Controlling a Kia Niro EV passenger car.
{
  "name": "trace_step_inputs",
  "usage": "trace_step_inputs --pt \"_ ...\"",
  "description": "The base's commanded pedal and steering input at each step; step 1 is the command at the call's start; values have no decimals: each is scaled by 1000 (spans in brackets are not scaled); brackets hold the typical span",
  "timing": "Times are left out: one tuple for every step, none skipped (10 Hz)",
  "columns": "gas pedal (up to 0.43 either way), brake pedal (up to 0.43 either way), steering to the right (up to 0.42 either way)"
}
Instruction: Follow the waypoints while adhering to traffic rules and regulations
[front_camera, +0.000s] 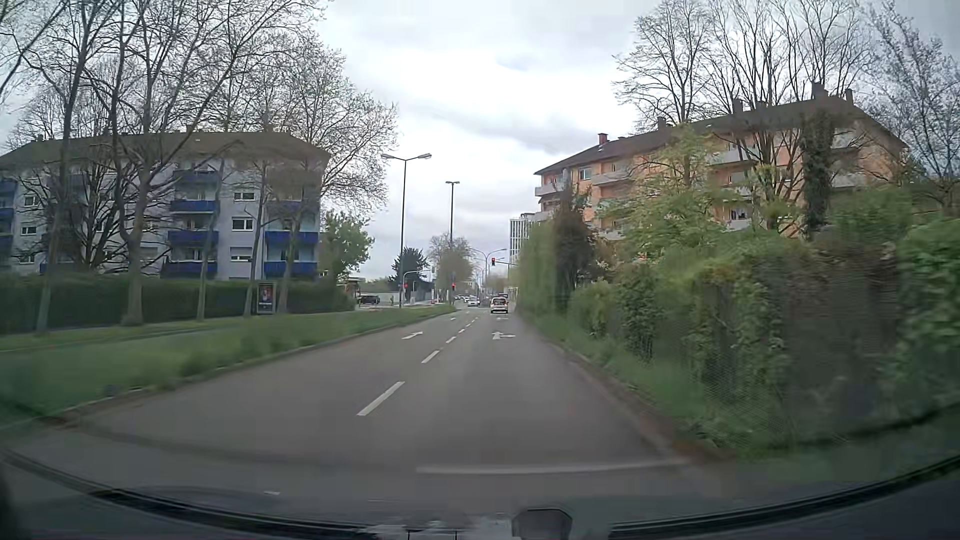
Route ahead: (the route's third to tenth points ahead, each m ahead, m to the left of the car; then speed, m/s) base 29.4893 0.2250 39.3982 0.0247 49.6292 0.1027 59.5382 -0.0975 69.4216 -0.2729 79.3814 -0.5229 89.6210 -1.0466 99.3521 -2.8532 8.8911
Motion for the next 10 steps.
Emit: trace_step_inputs --pt "0 0 0" --pt "0 0 0" --pt "0 0 0" --pt "0 0 0" --pt "0 0 0" --pt "0 0 0" --pt "0 0 1" --pt "0 0 2" --pt "0 0 2" --pt "0 0 2"
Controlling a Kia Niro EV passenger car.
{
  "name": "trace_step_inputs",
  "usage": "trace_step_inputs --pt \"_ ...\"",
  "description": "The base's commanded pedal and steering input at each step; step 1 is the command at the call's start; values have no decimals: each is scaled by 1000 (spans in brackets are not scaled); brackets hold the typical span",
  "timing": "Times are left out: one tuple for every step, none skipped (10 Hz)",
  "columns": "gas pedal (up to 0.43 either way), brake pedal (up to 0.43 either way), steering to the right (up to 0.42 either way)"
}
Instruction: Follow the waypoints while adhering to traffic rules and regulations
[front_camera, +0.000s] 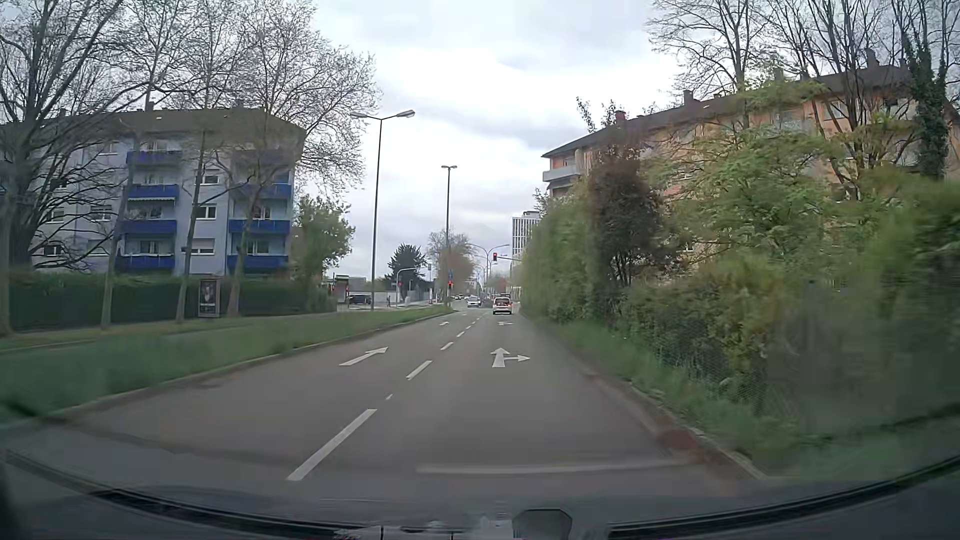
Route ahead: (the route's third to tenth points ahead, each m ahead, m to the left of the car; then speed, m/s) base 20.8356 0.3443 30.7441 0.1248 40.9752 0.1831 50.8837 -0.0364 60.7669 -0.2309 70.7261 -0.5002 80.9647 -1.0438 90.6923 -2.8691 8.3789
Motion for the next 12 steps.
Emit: trace_step_inputs --pt "0 0 3" --pt "0 0 3" --pt "0 0 2" --pt "0 0 3" --pt "0 0 3" --pt "0 0 3" --pt "0 0 3" --pt "0 0 3" --pt "0 0 3" --pt "0 0 3" --pt "0 0 4" --pt "0 0 6"
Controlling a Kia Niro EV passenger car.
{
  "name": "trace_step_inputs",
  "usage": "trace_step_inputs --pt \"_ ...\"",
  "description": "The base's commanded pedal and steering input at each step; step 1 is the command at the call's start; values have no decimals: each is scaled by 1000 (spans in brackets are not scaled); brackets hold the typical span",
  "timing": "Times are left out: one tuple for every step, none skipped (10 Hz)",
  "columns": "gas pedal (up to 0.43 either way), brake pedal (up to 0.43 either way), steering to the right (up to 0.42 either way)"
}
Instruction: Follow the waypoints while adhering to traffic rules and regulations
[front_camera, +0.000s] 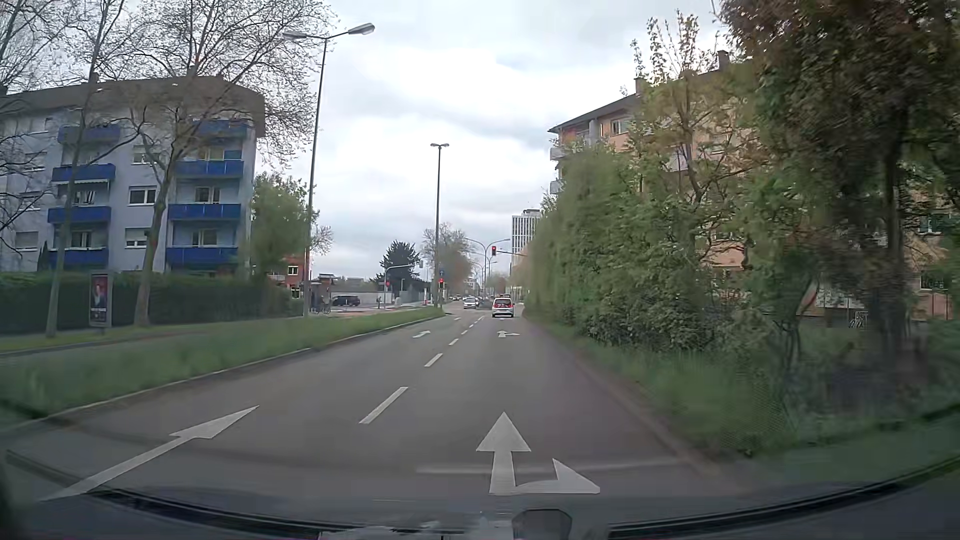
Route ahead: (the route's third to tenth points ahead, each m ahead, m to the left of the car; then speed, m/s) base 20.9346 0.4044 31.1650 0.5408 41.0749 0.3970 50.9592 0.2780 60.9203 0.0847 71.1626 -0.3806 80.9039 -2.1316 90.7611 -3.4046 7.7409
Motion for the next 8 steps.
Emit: trace_step_inputs --pt "0 0 9" --pt "0 0 10" --pt "0 0 11" --pt "0 0 11" --pt "0 0 11" --pt "0 0 10" --pt "0 0 8" --pt "0 0 5"
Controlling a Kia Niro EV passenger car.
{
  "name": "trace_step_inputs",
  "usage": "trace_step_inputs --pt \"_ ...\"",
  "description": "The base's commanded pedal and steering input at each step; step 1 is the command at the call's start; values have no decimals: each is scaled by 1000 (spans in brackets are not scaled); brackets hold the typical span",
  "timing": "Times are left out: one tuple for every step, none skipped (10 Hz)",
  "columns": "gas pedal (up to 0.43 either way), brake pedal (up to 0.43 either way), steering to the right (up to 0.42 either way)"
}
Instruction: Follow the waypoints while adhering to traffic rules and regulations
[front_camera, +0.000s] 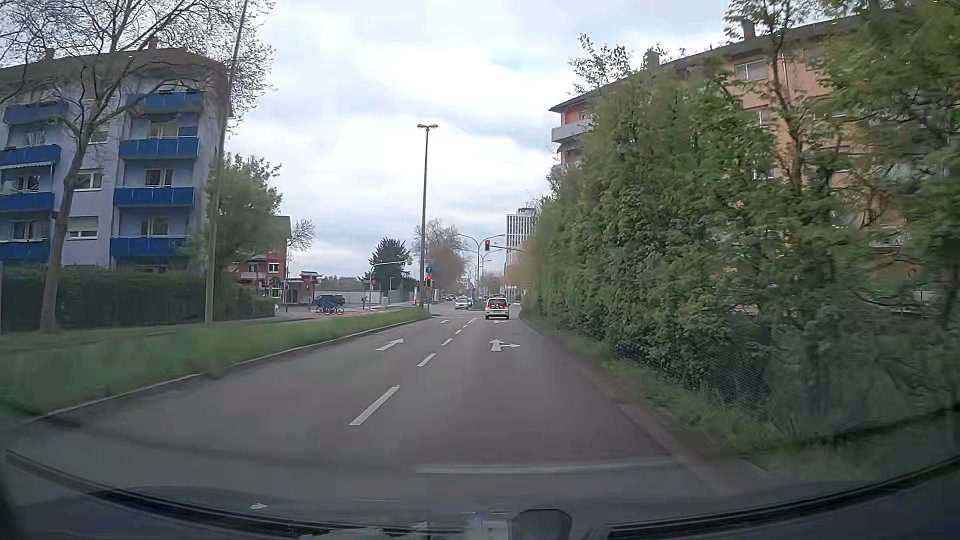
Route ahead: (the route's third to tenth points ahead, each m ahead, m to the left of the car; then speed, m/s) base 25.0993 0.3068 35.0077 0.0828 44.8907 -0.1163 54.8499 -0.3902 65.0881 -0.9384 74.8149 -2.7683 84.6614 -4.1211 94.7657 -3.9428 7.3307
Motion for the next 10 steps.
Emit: trace_step_inputs --pt "0 0 5" --pt "0 0 5" --pt "0 0 4" --pt "0 0 5" --pt "0 0 5" --pt "0 0 5" --pt "0 0 4" --pt "0 0 5" --pt "0 0 4" --pt "0 0 4"
